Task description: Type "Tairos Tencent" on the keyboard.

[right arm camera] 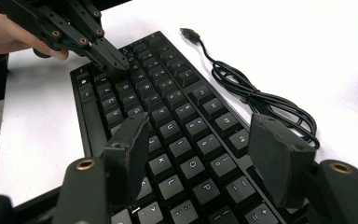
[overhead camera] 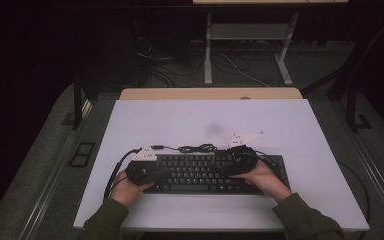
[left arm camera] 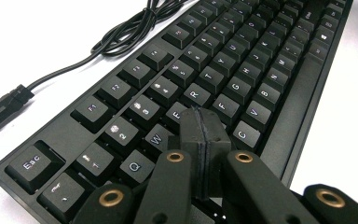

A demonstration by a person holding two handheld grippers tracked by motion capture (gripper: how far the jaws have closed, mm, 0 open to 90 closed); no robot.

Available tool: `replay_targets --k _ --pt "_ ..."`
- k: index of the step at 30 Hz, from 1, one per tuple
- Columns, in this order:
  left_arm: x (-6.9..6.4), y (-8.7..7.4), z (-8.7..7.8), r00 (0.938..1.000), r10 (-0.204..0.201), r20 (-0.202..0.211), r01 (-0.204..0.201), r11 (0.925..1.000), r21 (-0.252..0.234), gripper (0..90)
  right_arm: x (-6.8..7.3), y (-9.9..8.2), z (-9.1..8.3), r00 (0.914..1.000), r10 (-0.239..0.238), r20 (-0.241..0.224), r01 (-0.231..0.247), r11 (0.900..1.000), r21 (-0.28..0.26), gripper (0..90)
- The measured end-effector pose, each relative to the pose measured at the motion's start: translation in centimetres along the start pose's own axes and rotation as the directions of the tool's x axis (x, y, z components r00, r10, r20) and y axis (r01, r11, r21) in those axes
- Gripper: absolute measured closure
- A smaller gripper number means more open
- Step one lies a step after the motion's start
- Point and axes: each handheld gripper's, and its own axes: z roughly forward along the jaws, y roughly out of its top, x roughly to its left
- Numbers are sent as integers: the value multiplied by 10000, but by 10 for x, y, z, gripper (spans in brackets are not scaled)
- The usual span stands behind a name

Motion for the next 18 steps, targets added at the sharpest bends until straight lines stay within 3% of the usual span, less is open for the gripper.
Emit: replay_targets --k 8,15,18 --pt "0 -1 0 9999 113 -49 -113 9999 115 890 0 0 0 10000 24 10 -24 10000 -16 378" --pt "-2 5 -9 9999 -155 -37 153 9987 -478 889 -1 0 -1 10000 50 34 -50 10000 -43 378" --pt "-2 5 -10 9998 -182 -48 180 9987 -479 878 -1 0 0 10000 36 37 -36 10000 -19 378"
